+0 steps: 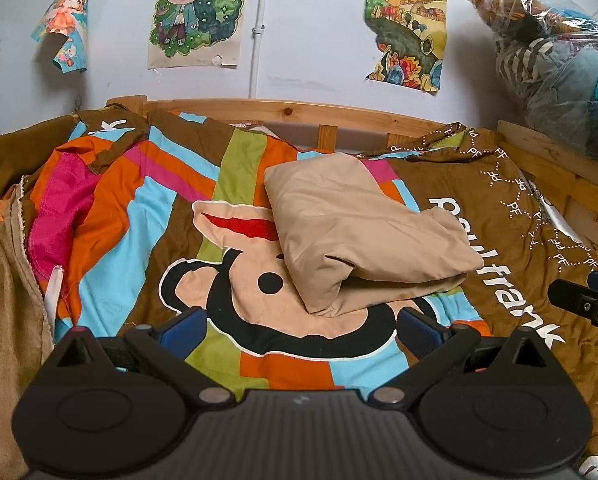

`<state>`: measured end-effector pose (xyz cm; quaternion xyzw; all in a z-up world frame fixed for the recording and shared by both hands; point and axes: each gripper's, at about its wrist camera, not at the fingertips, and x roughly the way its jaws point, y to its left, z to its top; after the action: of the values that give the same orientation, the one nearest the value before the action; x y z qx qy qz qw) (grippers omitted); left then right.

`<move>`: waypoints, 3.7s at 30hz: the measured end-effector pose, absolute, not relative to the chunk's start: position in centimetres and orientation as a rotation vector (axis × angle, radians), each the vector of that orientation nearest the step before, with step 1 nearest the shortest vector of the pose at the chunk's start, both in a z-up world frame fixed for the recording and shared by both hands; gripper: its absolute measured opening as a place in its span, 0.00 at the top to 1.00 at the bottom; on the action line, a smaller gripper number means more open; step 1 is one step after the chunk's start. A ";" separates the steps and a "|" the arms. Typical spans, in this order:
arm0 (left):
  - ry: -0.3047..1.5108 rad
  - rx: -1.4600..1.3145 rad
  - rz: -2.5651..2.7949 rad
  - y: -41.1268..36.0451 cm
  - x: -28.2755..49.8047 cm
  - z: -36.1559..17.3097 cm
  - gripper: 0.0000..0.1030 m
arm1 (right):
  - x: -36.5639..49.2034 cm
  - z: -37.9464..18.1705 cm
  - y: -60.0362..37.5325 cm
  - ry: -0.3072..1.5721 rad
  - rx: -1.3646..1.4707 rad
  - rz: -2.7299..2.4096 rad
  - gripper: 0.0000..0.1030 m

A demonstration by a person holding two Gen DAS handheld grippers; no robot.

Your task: Fold large clothes

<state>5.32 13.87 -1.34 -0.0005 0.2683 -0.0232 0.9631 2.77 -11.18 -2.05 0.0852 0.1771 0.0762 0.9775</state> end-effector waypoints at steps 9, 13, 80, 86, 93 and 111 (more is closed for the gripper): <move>0.546 0.000 -0.049 13.9 5.4 -1.4 0.01 | 2.7 -2.2 -11.1 0.360 0.176 0.152 0.01; 0.546 0.001 -0.048 13.9 5.3 -1.4 0.01 | 2.7 -2.1 -11.1 0.360 0.176 0.151 0.01; 0.553 0.005 -0.053 14.0 5.3 -1.6 0.01 | 2.7 -2.0 -11.3 0.363 0.180 0.148 0.01; 0.553 0.006 -0.053 14.0 5.3 -1.5 0.01 | 2.7 -2.0 -11.4 0.363 0.180 0.148 0.01; 0.553 0.006 -0.053 13.9 5.3 -1.6 0.01 | 2.7 -2.1 -11.4 0.364 0.182 0.147 0.01; 0.584 0.057 0.027 14.3 5.4 -1.5 0.01 | 2.7 -2.1 -11.4 0.366 0.183 0.147 0.01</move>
<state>5.42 14.32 -1.49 0.0283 0.2881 0.0131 0.9571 2.70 -11.43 -2.07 0.0909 0.1816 0.0731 0.9764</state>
